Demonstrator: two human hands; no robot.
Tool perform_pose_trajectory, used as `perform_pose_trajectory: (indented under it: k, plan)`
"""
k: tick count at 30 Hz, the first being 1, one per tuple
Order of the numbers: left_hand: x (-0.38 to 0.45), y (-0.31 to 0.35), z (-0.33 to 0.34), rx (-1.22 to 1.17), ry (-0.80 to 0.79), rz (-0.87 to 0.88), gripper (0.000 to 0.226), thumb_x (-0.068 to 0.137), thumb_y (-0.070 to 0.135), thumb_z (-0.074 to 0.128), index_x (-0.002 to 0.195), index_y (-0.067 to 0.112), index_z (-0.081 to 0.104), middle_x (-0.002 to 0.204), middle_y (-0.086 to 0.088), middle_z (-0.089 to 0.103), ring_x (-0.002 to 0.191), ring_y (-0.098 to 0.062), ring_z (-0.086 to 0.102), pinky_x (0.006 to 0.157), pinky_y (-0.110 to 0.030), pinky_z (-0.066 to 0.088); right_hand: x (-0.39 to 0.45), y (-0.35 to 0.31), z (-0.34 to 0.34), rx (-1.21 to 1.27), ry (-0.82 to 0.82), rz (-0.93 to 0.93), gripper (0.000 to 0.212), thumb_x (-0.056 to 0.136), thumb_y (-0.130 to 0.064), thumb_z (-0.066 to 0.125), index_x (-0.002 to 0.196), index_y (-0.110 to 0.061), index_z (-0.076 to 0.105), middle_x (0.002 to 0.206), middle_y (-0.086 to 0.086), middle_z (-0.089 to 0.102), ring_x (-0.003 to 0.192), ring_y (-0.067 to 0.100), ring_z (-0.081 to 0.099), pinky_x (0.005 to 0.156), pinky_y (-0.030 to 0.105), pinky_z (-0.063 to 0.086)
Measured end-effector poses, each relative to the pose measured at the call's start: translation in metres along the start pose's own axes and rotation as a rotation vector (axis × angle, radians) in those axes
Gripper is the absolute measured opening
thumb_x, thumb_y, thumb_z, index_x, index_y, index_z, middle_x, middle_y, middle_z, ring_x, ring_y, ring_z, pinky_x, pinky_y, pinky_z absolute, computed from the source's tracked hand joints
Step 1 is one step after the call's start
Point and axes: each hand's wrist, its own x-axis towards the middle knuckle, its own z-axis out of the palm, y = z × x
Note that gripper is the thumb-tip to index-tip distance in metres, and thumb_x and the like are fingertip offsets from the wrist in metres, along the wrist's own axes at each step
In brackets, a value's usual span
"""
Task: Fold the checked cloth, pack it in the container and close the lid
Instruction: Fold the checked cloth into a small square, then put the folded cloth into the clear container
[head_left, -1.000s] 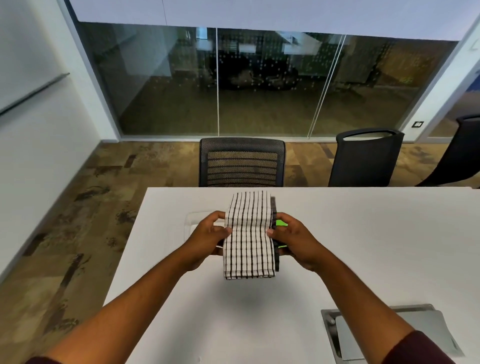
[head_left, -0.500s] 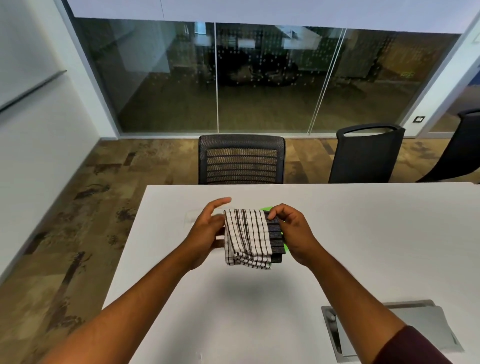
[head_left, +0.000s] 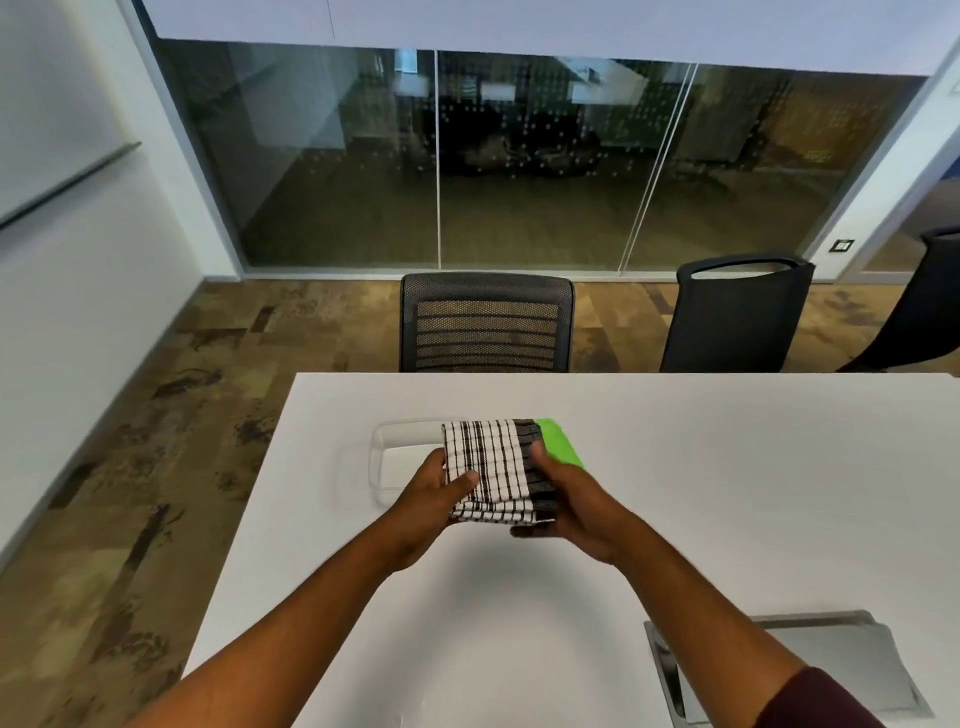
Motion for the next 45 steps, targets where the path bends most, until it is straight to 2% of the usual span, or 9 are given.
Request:
perform_pose_trajectory:
  k: [5, 9, 13, 17, 25, 31, 37, 41, 45]
  plan:
    - [0.003, -0.007, 0.002, 0.160, 0.157, 0.099, 0.034, 0.102, 0.019, 0.058, 0.134, 0.012, 0.049, 0.131, -0.007, 0.068, 0.118, -0.023, 0.067, 0.101, -0.046, 0.055, 0.004, 0.012, 0.006, 0.020, 0.045, -0.149, 0.038, 0.085, -0.008, 0.077, 0.123, -0.008, 0.070, 0.122, 0.015, 0.074, 0.110, 0.033, 0.071, 0.092, 0.044, 0.059]
    - [0.004, -0.009, 0.000, 0.155, 0.238, 0.115, 0.032, 0.099, 0.026, 0.062, 0.125, 0.008, 0.060, 0.117, -0.010, 0.075, 0.101, -0.032, 0.071, 0.079, -0.040, 0.055, 0.006, 0.014, 0.007, 0.087, -0.014, -0.137, 0.044, 0.085, 0.002, 0.072, 0.128, -0.003, 0.065, 0.127, 0.018, 0.071, 0.119, 0.035, 0.067, 0.099, 0.045, 0.057]
    - [0.002, -0.015, -0.005, 0.002, 0.001, -0.087, 0.030, 0.104, 0.028, 0.053, 0.124, 0.011, 0.067, 0.117, -0.004, 0.076, 0.102, -0.013, 0.070, 0.086, -0.025, 0.053, 0.008, 0.015, 0.002, 0.078, 0.020, -0.095, 0.039, 0.088, 0.001, 0.069, 0.127, -0.004, 0.067, 0.127, 0.018, 0.071, 0.116, 0.033, 0.068, 0.101, 0.046, 0.055]
    - [0.006, -0.017, -0.011, -0.082, -0.048, -0.103, 0.030, 0.105, 0.015, 0.049, 0.132, 0.008, 0.061, 0.129, -0.009, 0.071, 0.123, -0.023, 0.066, 0.097, -0.029, 0.056, 0.014, 0.018, 0.000, 0.097, 0.001, -0.062, 0.035, 0.092, -0.001, 0.065, 0.127, -0.003, 0.067, 0.128, 0.017, 0.071, 0.117, 0.031, 0.068, 0.099, 0.042, 0.057]
    - [0.025, -0.020, -0.030, -0.056, 0.092, -0.108, 0.034, 0.096, 0.012, 0.067, 0.129, 0.011, 0.060, 0.116, -0.018, 0.075, 0.102, -0.029, 0.073, 0.089, -0.039, 0.061, 0.034, 0.030, 0.001, 0.152, 0.078, -0.049, 0.037, 0.095, 0.002, 0.061, 0.132, 0.000, 0.061, 0.132, 0.021, 0.067, 0.122, 0.038, 0.064, 0.102, 0.052, 0.053]
    - [0.048, -0.025, -0.058, 0.041, 0.119, -0.162, 0.024, 0.103, 0.019, 0.057, 0.123, 0.008, 0.065, 0.119, -0.012, 0.075, 0.102, -0.019, 0.072, 0.091, -0.034, 0.059, 0.060, 0.034, -0.001, 0.183, 0.157, 0.012, 0.039, 0.094, 0.008, 0.058, 0.132, -0.001, 0.060, 0.133, 0.022, 0.066, 0.116, 0.036, 0.065, 0.104, 0.053, 0.052]
    - [0.077, -0.037, -0.090, 0.308, 0.473, -0.106, 0.019, 0.096, 0.001, 0.054, 0.101, 0.009, 0.071, 0.111, -0.007, 0.074, 0.113, -0.027, 0.067, 0.102, -0.042, 0.050, 0.093, 0.044, 0.000, 0.214, 0.183, 0.096, 0.040, 0.095, 0.009, 0.055, 0.132, -0.002, 0.061, 0.133, 0.020, 0.067, 0.115, 0.035, 0.064, 0.100, 0.050, 0.054]
    - [0.102, -0.035, -0.128, 0.425, 0.669, -0.127, 0.019, 0.095, 0.006, 0.055, 0.108, 0.014, 0.067, 0.110, -0.007, 0.071, 0.103, -0.028, 0.065, 0.091, -0.035, 0.052, 0.119, 0.042, 0.002, 0.217, 0.184, 0.131, 0.037, 0.093, 0.008, 0.055, 0.124, -0.007, 0.067, 0.121, 0.014, 0.073, 0.101, 0.027, 0.071, 0.077, 0.036, 0.061]
    - [0.134, -0.042, -0.165, 0.581, 0.608, -0.303, 0.040, 0.096, 0.026, 0.064, 0.131, 0.009, 0.057, 0.130, -0.013, 0.063, 0.116, -0.029, 0.059, 0.099, -0.038, 0.049, 0.146, 0.043, 0.003, 0.217, 0.229, 0.147, 0.040, 0.088, 0.010, 0.055, 0.121, -0.009, 0.068, 0.113, 0.012, 0.074, 0.096, 0.028, 0.069, 0.080, 0.039, 0.058]
